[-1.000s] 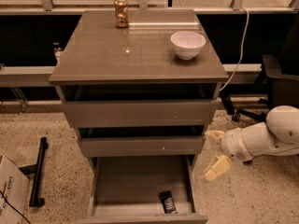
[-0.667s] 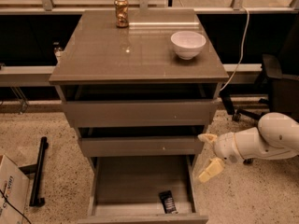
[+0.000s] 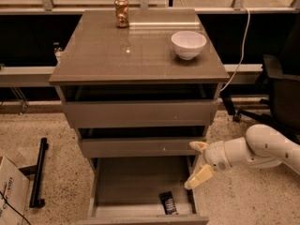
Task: Pick rxbar blueberry from bottom drawer and place on counter
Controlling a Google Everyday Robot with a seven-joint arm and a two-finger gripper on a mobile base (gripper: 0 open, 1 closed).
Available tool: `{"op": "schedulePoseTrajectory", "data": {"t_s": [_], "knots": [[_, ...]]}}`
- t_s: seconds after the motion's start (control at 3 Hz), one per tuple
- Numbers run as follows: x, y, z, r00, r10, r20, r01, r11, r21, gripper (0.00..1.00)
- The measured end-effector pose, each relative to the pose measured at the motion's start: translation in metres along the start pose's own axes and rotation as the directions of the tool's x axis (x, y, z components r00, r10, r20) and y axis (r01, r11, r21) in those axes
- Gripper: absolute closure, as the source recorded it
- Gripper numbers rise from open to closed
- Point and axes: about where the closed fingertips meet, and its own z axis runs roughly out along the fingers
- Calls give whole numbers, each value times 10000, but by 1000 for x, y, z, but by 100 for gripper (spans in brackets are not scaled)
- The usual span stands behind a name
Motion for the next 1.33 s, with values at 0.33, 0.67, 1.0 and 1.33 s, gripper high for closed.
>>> {"op": "schedulePoseTrajectory", "data": {"t_s": [0.33, 0.67, 1.0, 1.33], "knots": [[16, -14, 40, 9994, 321, -157, -325, 9992, -242, 0], [16, -14, 40, 9994, 321, -157, -325, 9992, -242, 0], [24, -13, 58, 9990, 51, -440, -59, 9998, -189, 0], [37, -18, 73, 9993, -153, -338, 158, 9998, 139, 0]]}}
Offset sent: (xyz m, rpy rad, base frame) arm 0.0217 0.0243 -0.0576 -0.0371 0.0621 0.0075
